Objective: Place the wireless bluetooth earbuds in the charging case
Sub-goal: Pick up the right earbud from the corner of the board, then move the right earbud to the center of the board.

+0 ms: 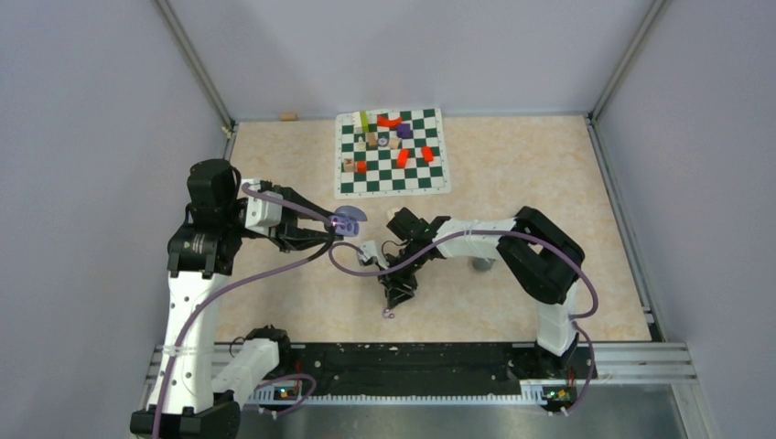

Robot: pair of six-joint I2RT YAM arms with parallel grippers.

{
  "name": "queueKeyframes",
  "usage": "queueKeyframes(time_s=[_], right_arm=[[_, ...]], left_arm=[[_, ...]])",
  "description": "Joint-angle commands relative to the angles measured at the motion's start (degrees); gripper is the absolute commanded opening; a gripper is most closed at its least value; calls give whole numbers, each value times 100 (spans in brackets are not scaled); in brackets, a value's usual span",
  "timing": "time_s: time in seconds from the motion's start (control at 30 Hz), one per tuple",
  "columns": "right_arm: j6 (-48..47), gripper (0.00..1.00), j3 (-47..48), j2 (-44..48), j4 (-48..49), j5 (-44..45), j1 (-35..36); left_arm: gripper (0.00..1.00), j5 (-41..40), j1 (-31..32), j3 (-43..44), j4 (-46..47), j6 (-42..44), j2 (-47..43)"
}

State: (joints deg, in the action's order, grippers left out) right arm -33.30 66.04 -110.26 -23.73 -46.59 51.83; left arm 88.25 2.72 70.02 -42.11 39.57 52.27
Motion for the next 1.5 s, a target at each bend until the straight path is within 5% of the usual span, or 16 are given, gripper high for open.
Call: queueKeyframes(time_s=[0.0, 0.37, 0.83, 1.23, 1.47], right_arm=[[-297, 39, 134, 297, -278, -56, 146], [-60, 39, 104, 146, -9, 360, 536], [406, 10, 2, 424, 538, 1484, 510], [1943, 5, -825, 1830, 1601, 3448, -980], [2903, 5, -970, 1524, 1926, 4391, -1809]], left_arm=[[0, 793, -35, 19, 0, 142, -33], [0, 790, -50, -54, 14, 189, -80], [0, 788, -52, -128, -1, 276, -71], [0, 780, -51, -164, -91, 505, 34], [0, 781, -46, -190, -104, 587, 60]])
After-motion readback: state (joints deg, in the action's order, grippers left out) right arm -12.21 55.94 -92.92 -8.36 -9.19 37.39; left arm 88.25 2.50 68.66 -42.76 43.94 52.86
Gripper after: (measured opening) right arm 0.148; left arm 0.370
